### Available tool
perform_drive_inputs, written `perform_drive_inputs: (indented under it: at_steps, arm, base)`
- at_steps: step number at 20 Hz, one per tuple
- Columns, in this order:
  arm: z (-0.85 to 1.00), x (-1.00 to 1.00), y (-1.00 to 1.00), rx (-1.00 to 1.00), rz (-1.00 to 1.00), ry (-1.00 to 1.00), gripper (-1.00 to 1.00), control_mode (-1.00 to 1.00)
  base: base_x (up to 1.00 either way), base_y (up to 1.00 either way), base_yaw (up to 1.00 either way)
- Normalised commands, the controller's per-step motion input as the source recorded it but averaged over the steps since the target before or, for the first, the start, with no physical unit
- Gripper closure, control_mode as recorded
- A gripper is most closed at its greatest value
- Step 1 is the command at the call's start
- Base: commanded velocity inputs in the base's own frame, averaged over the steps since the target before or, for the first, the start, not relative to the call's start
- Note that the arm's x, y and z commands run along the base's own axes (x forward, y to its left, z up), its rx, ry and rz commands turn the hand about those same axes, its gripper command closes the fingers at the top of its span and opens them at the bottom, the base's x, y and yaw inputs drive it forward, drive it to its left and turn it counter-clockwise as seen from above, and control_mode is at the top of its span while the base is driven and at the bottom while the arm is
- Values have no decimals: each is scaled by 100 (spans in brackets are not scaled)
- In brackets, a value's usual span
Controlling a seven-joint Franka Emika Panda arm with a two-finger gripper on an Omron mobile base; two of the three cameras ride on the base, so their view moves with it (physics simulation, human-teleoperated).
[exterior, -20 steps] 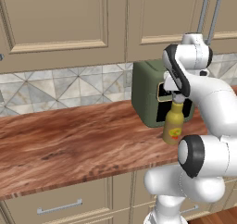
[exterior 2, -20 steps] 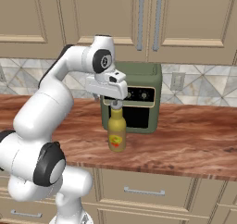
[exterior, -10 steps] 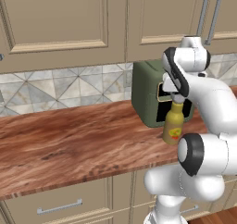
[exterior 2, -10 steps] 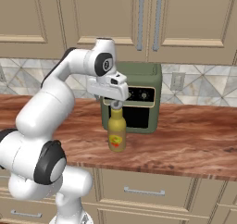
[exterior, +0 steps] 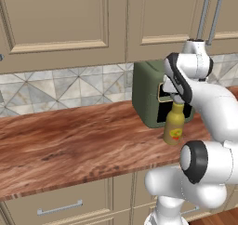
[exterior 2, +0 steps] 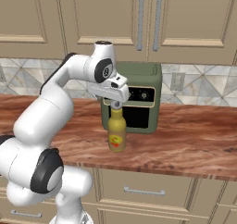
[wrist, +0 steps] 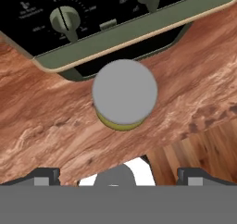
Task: There is a wine glass and glass cup on the dining counter. Place the wine bottle next to the wine glass and the juice bottle next to the glass cup.
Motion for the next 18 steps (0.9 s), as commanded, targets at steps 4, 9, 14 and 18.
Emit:
perform_drive_inputs:
  at_steps: [4, 9, 14, 18]
  arm:
    - [-7, 16, -4, -4, 0, -3, -100, -100]
    - [-7, 18, -12, -6, 0, 0, -100, -100]
    - [-4, 21, -13, -2, 0, 4, -100, -100]
    - [-1, 12, -7, 0, 0, 6, -100, -100]
  base:
    - [0, 0, 0]
    - [0, 0, 0]
    - [0, 0, 0]
    - [0, 0, 0]
